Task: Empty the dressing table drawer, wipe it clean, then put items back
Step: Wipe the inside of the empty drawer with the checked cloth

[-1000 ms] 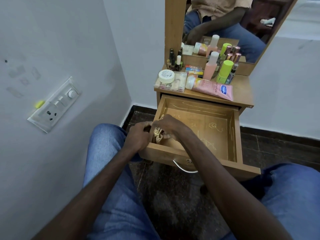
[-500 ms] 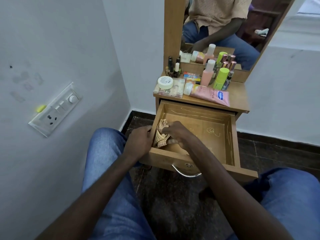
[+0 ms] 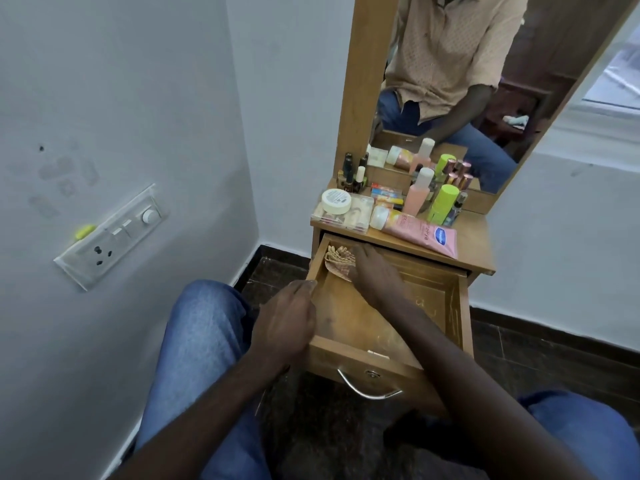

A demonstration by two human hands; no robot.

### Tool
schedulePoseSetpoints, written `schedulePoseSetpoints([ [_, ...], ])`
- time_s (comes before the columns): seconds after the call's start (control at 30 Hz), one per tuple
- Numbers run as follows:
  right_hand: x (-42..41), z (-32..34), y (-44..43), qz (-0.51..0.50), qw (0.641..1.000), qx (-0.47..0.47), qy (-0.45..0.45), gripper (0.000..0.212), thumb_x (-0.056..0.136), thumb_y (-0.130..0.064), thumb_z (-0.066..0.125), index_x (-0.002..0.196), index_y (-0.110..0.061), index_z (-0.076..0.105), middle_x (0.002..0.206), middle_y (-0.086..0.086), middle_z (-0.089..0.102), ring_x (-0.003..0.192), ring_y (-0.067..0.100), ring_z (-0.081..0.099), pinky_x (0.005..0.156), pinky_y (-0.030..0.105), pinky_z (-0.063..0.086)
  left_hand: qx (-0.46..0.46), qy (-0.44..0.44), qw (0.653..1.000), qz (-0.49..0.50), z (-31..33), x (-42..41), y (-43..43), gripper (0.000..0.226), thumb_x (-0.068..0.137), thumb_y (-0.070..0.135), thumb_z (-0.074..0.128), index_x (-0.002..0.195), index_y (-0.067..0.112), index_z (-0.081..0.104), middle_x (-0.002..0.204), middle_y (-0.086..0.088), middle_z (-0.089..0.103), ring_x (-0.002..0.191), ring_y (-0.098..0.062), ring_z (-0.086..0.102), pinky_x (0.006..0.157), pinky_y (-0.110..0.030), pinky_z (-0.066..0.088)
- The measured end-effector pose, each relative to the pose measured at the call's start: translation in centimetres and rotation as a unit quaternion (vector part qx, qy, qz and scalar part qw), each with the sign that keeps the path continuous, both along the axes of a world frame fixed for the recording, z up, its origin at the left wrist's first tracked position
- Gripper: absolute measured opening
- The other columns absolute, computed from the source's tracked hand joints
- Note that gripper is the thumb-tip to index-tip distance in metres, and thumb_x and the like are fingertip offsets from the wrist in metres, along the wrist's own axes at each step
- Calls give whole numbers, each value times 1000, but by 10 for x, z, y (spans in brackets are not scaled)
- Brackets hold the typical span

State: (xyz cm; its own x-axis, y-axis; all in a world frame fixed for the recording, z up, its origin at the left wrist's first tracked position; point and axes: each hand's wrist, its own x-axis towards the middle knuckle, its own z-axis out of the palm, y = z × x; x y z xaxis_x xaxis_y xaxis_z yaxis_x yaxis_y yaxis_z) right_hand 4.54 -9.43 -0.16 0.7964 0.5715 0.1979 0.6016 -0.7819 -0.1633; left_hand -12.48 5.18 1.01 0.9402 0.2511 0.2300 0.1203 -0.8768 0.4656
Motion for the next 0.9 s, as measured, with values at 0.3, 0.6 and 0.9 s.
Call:
schedulePoseSetpoints([
  [0.3, 18, -27, -22, 169, 946, -140, -238, 44, 94, -8, 69, 135, -3, 55, 137, 21, 53, 116, 31, 57, 77, 41, 59, -12, 2, 1000, 7, -7, 0, 0, 39, 105, 21, 47, 141, 17, 60, 139, 0, 63, 113, -13, 66, 93, -29, 56],
  [0.6, 17, -40, -26, 162, 971, -117, -128, 49, 109, -26, 46, 155, -8, 37, 132, 13, 56, 102, 26, 62, 80, 38, 58, 2, -1, 1000, 18, -7, 0, -3, 38, 103, 21, 48, 137, 17, 64, 138, 0, 66, 113, -11, 67, 93, -23, 52],
  [0.9, 22, -10, 2, 194, 941, -244, -134, 88, 71, -12, 92, 148, -10, 48, 145, 16, 49, 114, 29, 60, 55, 26, 53, 9, 1, 1000, 11, -12, -1, -2, 38, 104, 23, 47, 138, 18, 63, 139, 1, 65, 118, -9, 64, 95, -21, 49],
])
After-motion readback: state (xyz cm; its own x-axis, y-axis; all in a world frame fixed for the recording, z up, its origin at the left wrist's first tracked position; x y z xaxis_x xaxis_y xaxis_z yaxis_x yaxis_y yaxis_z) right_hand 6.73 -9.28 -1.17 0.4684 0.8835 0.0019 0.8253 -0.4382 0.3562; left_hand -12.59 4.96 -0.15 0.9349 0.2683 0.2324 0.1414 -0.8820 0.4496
